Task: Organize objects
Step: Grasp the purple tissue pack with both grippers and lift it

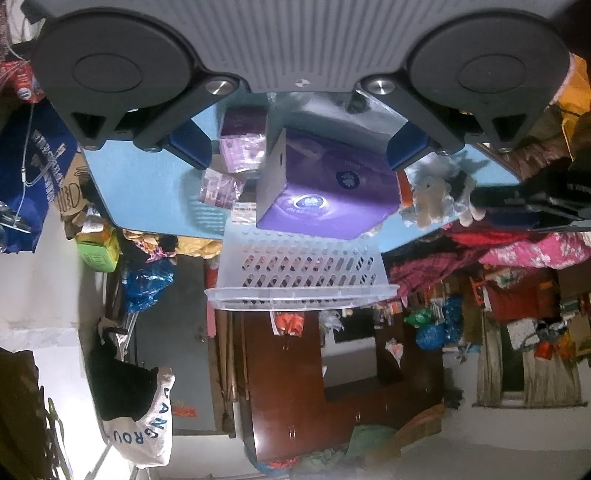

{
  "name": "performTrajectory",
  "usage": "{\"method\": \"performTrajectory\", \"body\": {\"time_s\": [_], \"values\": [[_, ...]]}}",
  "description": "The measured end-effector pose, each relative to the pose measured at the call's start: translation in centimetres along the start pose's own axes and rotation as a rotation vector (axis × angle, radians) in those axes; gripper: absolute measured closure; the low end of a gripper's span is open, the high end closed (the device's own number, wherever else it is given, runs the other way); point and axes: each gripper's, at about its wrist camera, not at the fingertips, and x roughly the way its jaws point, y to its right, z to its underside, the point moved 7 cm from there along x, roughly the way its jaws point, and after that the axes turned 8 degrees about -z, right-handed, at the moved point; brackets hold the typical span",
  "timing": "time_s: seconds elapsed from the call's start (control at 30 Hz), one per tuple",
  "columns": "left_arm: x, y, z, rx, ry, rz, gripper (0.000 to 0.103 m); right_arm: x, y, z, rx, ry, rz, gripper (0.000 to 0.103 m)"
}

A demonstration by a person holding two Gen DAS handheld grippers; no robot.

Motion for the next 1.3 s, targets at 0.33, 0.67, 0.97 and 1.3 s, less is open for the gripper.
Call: {"method": "performTrajectory", "body": {"time_s": [0.33,0.67,0.97,1.3], "values": [[3.9,2.8,0.9,0.103,-0.014,0.122,0.0,1.7,2.8,0.0,0.072,0.056,0.013,0.0],[7.9,4.0,3.0,0.166,-0.093,0.236,0.042,4.8,1.7,0.5,-0.043,-0.006,-0.093,0.034],[8.2,5.0,3.9,0.257,-0.075,0.228,0.051,5.9,0.9,1.5,-0.1,-0.059,-0.163,0.039],[5.2,3.8,-0.9,0.22,0.044,0.243,0.052,3.6,-0.4,-1.2,-0.151,0.024,-0.137,0.048]]}}
